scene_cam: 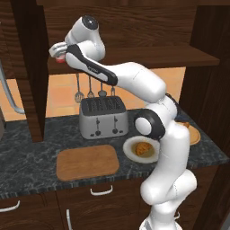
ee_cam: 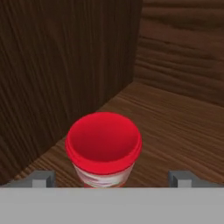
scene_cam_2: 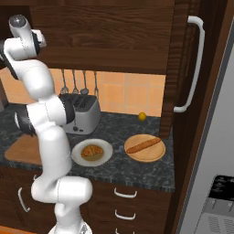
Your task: From the different types of pastries on the counter, select a croissant and place it on the cutting board. Then retrieve a jar of jam from the cabinet and place it alongside the croissant on the cutting board.
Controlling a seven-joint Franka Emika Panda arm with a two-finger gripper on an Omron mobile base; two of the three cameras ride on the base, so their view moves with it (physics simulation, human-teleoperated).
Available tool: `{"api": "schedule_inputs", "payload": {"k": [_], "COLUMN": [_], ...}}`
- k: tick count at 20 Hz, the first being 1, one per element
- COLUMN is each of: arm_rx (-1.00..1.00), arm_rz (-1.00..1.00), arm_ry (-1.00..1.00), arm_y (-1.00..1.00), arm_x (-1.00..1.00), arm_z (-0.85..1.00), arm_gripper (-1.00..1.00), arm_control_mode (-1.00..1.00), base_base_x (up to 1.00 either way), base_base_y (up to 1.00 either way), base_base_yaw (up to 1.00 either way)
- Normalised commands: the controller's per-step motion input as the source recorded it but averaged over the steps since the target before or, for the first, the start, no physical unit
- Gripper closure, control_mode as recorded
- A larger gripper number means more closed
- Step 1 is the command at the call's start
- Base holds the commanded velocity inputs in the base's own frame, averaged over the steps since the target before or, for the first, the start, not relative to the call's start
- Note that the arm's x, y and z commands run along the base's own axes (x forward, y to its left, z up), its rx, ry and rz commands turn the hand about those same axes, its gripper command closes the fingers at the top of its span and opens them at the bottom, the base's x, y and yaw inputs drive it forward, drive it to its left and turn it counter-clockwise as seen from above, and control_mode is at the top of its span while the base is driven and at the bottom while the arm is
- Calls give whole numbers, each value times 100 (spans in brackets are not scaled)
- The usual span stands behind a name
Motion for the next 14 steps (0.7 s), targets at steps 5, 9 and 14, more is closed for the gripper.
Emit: {"api": "schedule_inputs", "payload": {"k": [5,9,14], "arm_rx": [-1,0,0], "arm_rz": [-1,0,0], "arm_ry": [0,0,2], "arm_y": [30,8,15], "arm_x": [31,42,17], "arm_z": [-6,0,0], "arm_gripper": [-100,-100,-100], "arm_control_mode": [-100,-100,-100], "base_base_x": [0,0,0], "base_base_y": [0,0,0], "base_base_yaw": [0,0,0]}}
